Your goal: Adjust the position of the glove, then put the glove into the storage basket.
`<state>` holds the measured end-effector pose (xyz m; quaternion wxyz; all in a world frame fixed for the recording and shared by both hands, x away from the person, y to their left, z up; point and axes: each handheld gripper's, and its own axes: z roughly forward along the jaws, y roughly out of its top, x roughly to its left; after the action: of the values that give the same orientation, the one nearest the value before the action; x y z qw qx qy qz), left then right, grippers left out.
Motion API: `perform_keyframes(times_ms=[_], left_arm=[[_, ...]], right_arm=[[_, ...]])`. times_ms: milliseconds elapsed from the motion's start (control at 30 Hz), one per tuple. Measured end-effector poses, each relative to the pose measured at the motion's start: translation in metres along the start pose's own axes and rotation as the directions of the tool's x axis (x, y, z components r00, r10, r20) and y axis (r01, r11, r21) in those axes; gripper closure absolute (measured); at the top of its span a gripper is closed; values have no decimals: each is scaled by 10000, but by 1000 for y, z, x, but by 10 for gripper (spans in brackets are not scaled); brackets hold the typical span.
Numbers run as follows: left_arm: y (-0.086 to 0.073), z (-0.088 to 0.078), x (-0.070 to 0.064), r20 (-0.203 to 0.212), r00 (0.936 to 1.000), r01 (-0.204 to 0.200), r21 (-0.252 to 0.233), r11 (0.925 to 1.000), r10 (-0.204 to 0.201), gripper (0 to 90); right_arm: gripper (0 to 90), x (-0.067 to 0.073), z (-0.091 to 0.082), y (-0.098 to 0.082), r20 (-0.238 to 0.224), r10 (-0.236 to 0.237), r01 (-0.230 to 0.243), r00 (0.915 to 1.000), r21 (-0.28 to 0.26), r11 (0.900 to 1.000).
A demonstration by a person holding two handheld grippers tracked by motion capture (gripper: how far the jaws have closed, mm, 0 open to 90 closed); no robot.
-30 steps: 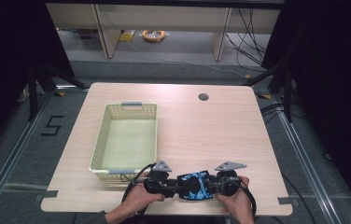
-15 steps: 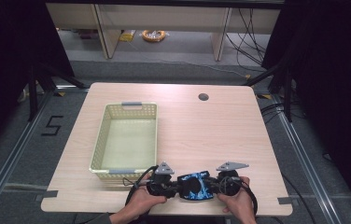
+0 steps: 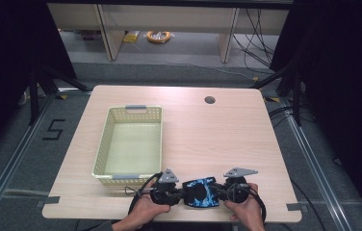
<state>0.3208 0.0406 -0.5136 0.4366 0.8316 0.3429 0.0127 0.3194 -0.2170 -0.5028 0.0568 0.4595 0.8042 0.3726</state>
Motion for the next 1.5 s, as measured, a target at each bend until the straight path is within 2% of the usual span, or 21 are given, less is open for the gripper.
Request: perform_keyframes(times_ms=[67, 133, 233, 267, 300, 333, 367, 400, 467, 600, 633, 767, 800, 833, 1233, 1267, 1300, 1333, 1400, 1467, 1500], left_arm=[[-1, -3, -1, 7, 10000, -62, 43, 10000, 62, 851], [-1, -3, -2, 87, 9998, 164, -132, 9998, -163, 853], [-2, -7, -2, 148, 9999, -31, -108, 9999, 33, 856], [-2, -9, -4, 109, 9999, -14, -199, 9998, 17, 857], [-1, -10, -4, 137, 9999, -51, -224, 9997, 54, 858], [-1, -11, -4, 143, 9998, -136, -183, 9997, 139, 858], [-2, -11, -5, 164, 9998, -64, -263, 9996, 68, 858], [-2, -13, -5, 159, 9998, -145, -185, 9997, 148, 858], [-3, -14, -3, 72, 9997, -241, -183, 9995, 242, 858], [-4, -17, -4, 156, 9999, -17, -283, 9996, 21, 860], [-3, -22, -3, 182, 9997, -168, -290, 9994, 173, 859], [-3, -30, -4, 273, 9995, -149, -487, 9987, 162, 860], [-4, -36, -5, 306, 9995, -72, -578, 9983, 89, 859], [-4, -40, -5, 297, 9995, -113, -587, 9982, 131, 859], [-2, -72, 1, 181, 9998, 123, -1007, 9948, -105, 858], [-1, -75, 3, 153, 9999, 14, -999, 9950, 1, 858], [0, -78, 3, 191, 9998, 109, -1048, 9944, -89, 858], [2, -81, 4, 69, 10000, -30, -976, 9952, 37, 858], [5, -85, 3, 86, 10000, 36, -1178, 9930, -26, 857], [9, -90, 4, 18, 9999, -120, -1139, 9934, 123, 857], [10, -91, 5, -33, 9999, -148, -1144, 9933, 146, 857]], right_arm=[[806, 0, -1, 0, -172, -75, 76, 9998, 27, 10000], [806, 3, -3, 1, -209, 111, -106, 9997, 240, 9997], [806, 4, -3, 0, -82, -152, 150, 9999, -154, 9998], [806, 5, -4, 1, -98, -17, 16, 10000, -73, 10000], [806, 5, -3, 1, -328, -106, 99, 9994, -194, 9998], [807, 7, -3, 1, -174, -67, 59, 9998, -472, 9989], [807, 9, -2, 1, -315, 33, -52, 9995, -610, 9981], [807, 8, -7, 2, -190, -260, 255, 9995, -233, 9994], [807, 10, -7, 2, -377, -260, 244, 9990, -416, 9988], [808, 15, -10, 4, -432, -273, 251, 9987, -498, 9984], [808, 16, -11, 5, -439, -253, 232, 9987, -460, 9987], [809, 22, -14, 6, -522, -373, 340, 9979, -624, 9975], [809, 28, -17, 8, -543, -122, 93, 9984, -533, 9985], [809, 27, -17, 9, -593, -534, 487, 9968, -776, 9958], [810, 51, -23, 23, -1231, -924, 779, 9881, -1179, 9900], [810, 56, -26, 24, -1286, -491, 366, 9905, -978, 9945], [810, 55, -25, 27, -1316, -918, 755, 9870, -1240, 9894], [810, 59, -26, 28, -1344, -740, 574, 9882, -1237, 9907], [810, 58, -27, 33, -1170, -1321, 1149, 9843, -1431, 9830], [810, 61, -28, 38, -1298, -1241, 1052, 9837, -1435, 9840], [811, 62, -29, 40, -1120, -1310, 1147, 9850, -1411, 9833]])
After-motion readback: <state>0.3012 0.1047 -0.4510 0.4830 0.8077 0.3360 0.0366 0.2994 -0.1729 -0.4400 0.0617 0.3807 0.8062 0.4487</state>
